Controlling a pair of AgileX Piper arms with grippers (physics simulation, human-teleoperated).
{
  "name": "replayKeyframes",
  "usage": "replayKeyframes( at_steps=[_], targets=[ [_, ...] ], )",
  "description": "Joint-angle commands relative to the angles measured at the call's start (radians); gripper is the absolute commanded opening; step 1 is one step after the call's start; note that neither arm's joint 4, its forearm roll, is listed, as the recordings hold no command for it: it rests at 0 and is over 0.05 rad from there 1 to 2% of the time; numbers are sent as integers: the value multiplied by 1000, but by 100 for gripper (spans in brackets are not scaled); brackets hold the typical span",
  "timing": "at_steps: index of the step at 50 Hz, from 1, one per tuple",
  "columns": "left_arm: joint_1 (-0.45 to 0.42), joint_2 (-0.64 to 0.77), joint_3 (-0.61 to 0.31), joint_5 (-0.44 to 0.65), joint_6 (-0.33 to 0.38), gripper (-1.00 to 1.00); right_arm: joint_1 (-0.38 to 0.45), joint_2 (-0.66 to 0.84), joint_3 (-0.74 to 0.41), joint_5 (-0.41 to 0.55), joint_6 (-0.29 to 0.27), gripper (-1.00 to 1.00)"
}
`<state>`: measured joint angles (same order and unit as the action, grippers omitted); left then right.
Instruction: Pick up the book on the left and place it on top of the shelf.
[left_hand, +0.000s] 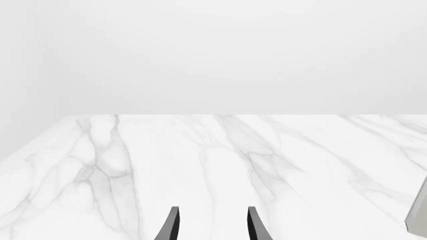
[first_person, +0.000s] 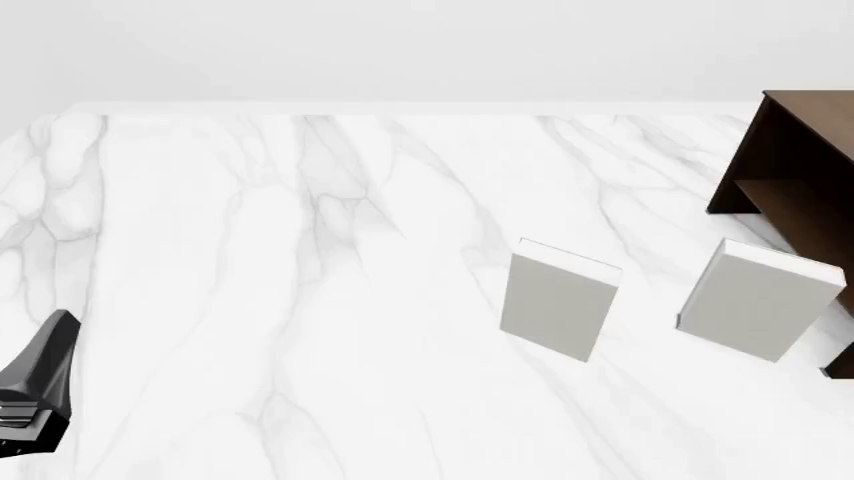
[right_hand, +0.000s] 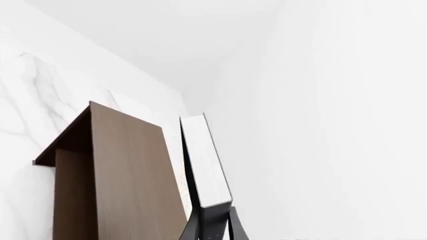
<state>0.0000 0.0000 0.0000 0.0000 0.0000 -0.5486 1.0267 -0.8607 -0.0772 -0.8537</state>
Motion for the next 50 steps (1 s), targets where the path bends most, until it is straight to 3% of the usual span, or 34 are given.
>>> replayKeyframes(
  at_steps=[1,50],
  targets=[
    [0,0,0,0,0,100,-11,37,-23,-38,11,-100],
    [0,0,0,0,0,100,-42,208,-34,-156,8,-100]
  ],
)
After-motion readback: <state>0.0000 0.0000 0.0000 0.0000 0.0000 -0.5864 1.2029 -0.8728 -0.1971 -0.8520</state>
